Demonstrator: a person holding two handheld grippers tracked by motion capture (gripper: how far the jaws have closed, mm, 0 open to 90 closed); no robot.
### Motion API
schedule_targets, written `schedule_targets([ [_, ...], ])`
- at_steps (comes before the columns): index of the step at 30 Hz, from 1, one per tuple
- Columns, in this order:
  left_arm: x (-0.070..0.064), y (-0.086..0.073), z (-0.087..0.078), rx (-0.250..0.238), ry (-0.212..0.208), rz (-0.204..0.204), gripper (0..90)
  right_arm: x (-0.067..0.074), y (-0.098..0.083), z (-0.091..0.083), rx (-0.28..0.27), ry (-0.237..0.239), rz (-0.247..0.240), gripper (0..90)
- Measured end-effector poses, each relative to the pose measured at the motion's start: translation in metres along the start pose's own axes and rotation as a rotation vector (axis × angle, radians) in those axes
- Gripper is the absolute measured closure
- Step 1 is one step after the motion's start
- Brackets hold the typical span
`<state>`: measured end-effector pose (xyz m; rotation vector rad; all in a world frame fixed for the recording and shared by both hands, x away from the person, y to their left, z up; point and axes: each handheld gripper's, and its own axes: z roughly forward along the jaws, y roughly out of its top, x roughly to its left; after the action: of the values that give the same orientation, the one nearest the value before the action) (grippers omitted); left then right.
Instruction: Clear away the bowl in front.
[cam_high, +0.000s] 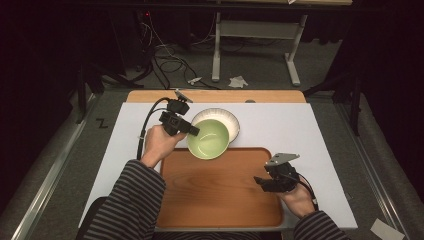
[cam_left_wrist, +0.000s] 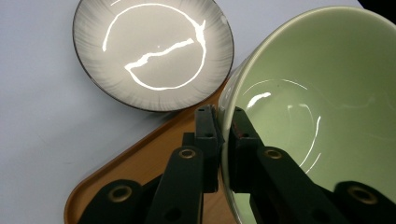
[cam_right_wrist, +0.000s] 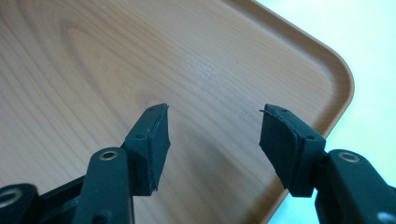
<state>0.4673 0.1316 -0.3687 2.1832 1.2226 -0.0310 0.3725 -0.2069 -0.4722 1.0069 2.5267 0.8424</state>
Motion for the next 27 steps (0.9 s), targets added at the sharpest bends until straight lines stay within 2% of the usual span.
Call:
schedule_targets([
  [4, -0.005, -0.004, -0.001, 0.013, 0.010, 0.016, 85.5, 0.002, 0.001, 0.000, -0.002, -0.005, -0.005, 44.0],
  [8, -0.006, -0.009, -0.003, 0.006, -0.002, 0.017, 85.5, 0.002, 0.001, 0.001, 0.004, 0.002, -0.010, 44.0],
  [13, -0.011, -0.015, -0.008, -0.012, 0.014, 0.038, 85.4, 0.002, 0.001, 0.003, 0.012, 0.000, -0.023, 44.0],
  [27, -0.009, -0.035, -0.011, -0.011, -0.006, 0.033, 85.4, 0.003, 0.001, 0.003, 0.014, -0.002, -0.018, 44.1],
])
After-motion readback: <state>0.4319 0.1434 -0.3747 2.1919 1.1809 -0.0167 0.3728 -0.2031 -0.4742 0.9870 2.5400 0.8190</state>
